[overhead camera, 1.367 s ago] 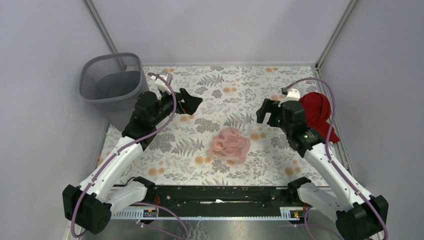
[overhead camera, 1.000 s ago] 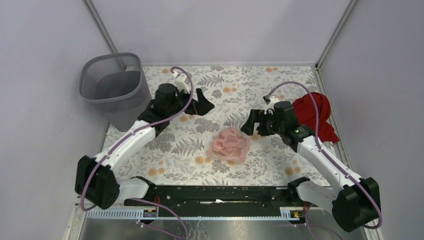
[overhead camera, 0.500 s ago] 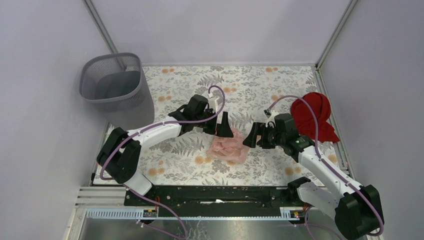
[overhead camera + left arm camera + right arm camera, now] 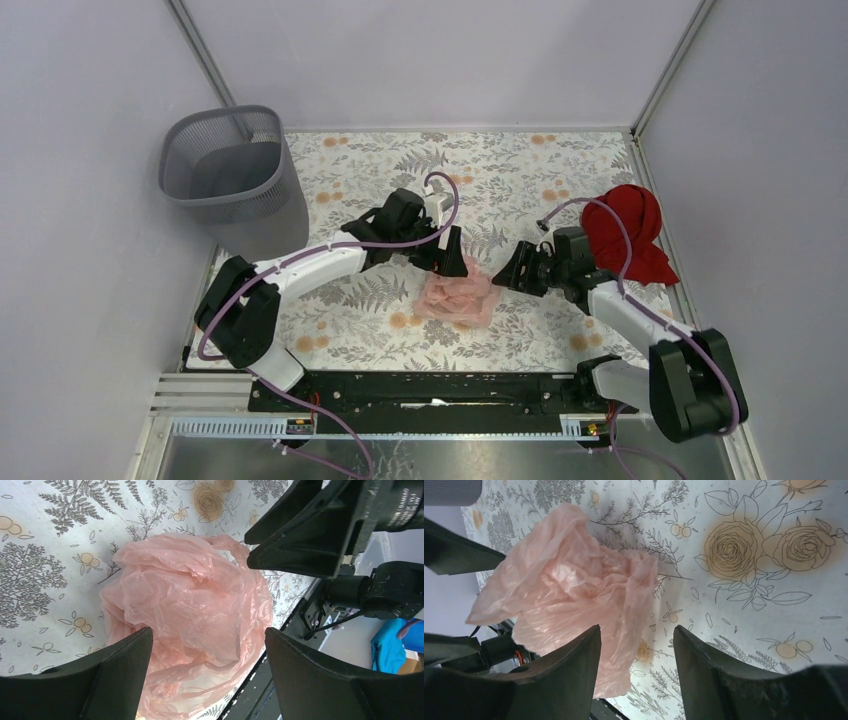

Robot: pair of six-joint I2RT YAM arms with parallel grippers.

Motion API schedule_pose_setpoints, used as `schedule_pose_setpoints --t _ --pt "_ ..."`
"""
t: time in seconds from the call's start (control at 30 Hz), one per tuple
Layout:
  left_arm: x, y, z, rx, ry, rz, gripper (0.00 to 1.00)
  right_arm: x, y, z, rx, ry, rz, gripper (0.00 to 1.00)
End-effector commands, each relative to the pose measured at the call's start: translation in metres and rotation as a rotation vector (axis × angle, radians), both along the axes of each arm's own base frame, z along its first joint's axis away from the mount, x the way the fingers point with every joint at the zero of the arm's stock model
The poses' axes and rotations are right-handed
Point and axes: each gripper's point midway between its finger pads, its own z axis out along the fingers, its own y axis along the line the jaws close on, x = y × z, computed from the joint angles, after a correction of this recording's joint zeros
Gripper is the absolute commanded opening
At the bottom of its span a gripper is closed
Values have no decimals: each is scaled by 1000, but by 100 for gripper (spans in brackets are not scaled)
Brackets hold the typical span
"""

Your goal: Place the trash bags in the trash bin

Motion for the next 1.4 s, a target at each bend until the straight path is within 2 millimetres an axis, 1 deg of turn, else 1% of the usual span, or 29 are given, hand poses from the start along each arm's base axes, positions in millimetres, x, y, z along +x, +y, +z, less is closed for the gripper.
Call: schedule_pose_setpoints --t 0.0,0.07,0.13,0.17,0.2,0.27,0.3,0.33,0.4,0.47,0.5,0.53,0.63,0.7,0.77,0.8,0.87,0.93,1.03,1.1,1.17,1.2,1.3,1.37 --pt "11 -3 30 -23 -113 -1 86 12 16 4 79 -7 83 59" --pt "10 -4 32 -29 -116 -6 90 8 23 -6 120 48 106 56" --pt "10 -4 34 -34 -119 -7 95 6 28 -10 158 62 117 53" --pt "10 -4 35 -36 -121 -8 96 7 30 -10 173 53 119 48" --pt "10 -4 36 -37 -122 -10 98 10 31 -8 184 40 119 41" --pt "10 -4 38 -36 -126 -11 99 15 32 -3 183 22 115 21" --pt "10 -2 38 -23 -124 -5 99 17 30 0 171 10 111 13" --pt "12 2 41 -7 -125 6 99 19 28 5 156 -8 104 8" --pt "10 19 53 -5 -119 58 99 20 21 14 111 -52 96 0" --pt "2 37 59 -44 -119 115 99 18 12 20 58 -91 80 0" --pt "-8 47 49 -53 -99 134 99 15 10 20 47 -100 75 0" --pt "-17 54 45 -75 -86 156 99 13 8 21 41 -111 71 0" --pt "-39 62 36 -184 -64 186 99 6 8 22 55 -120 87 0" --pt "-43 65 31 -224 -45 218 98 2 14 24 92 -122 115 0" --pt "-42 65 28 -225 -13 251 94 0 17 26 113 -123 134 0" --pt "-40 61 32 -247 -8 252 90 0 18 25 118 -121 140 0" --pt "-37 55 32 -264 2 247 84 -2 19 24 120 -120 149 0" --pt "-28 52 25 -239 8 261 79 -5 19 23 122 -118 160 0" --pt "-13 46 14 -185 29 283 74 -9 19 26 134 -125 162 0" --pt "-9 33 16 -205 54 253 72 -12 19 30 143 -138 161 0" --pt "-5 22 13 -205 69 230 71 -15 18 30 145 -141 155 0" --pt "-2 21 7 -184 77 244 68 -16 18 30 145 -138 153 0" --pt "0 21 -9 -146 106 264 46 -18 17 33 144 -141 159 0" --pt "4 24 -14 -112 107 286 34 -18 16 34 136 -149 150 0"
